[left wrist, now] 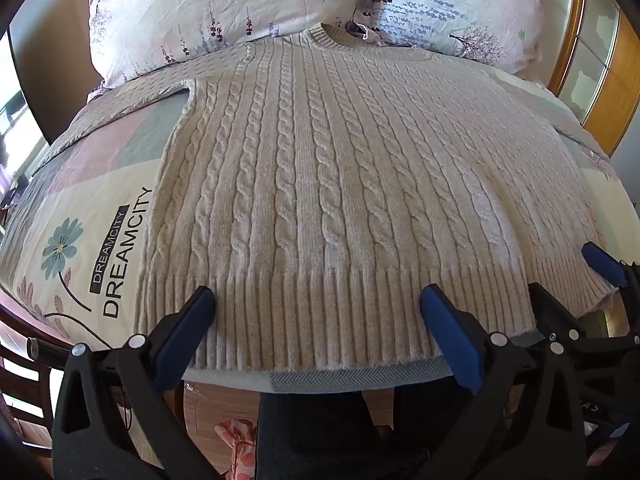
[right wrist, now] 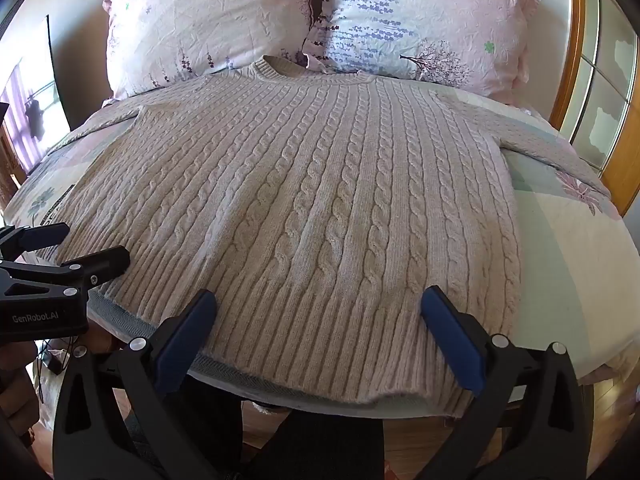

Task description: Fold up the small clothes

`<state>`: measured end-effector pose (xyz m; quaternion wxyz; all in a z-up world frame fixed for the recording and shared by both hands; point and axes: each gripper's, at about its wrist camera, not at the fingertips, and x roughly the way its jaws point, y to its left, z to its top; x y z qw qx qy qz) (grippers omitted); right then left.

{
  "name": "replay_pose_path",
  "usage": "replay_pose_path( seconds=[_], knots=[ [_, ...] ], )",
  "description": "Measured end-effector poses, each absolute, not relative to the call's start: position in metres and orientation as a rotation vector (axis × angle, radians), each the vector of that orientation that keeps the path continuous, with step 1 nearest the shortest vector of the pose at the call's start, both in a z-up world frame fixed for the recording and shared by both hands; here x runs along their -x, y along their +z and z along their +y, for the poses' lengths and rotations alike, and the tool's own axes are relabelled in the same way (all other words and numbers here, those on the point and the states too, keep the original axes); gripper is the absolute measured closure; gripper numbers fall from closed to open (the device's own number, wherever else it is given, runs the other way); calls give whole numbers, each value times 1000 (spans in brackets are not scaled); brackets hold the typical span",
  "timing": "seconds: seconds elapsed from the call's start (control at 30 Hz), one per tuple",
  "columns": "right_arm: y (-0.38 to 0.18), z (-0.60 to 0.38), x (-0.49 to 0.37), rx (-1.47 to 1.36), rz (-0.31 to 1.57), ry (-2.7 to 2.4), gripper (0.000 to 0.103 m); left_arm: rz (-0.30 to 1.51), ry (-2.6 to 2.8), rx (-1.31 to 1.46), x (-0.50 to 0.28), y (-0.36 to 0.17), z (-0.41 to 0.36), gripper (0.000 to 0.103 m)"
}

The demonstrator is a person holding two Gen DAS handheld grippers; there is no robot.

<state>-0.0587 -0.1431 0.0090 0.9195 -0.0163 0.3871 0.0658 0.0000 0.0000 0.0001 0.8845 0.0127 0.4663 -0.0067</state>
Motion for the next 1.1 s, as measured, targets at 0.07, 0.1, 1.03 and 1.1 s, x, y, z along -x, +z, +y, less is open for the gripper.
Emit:
replay_pose_path(
  seconds=[0.07, 0.1, 1.03, 1.1],
  knots=[
    [9, -143, 59, 34, 795, 135, 1, 969, -14, -27, 0, 0, 0, 2],
    [9, -143, 59, 34, 795, 135, 1, 969, -14, -27, 0, 0, 0, 2],
    [9, -143, 59, 32, 793, 133, 1, 958, -14, -27, 0, 0, 0, 2],
    [9, -143, 59, 32, 793, 133, 1, 958, -14, -28, 0, 1, 0, 2]
  ],
)
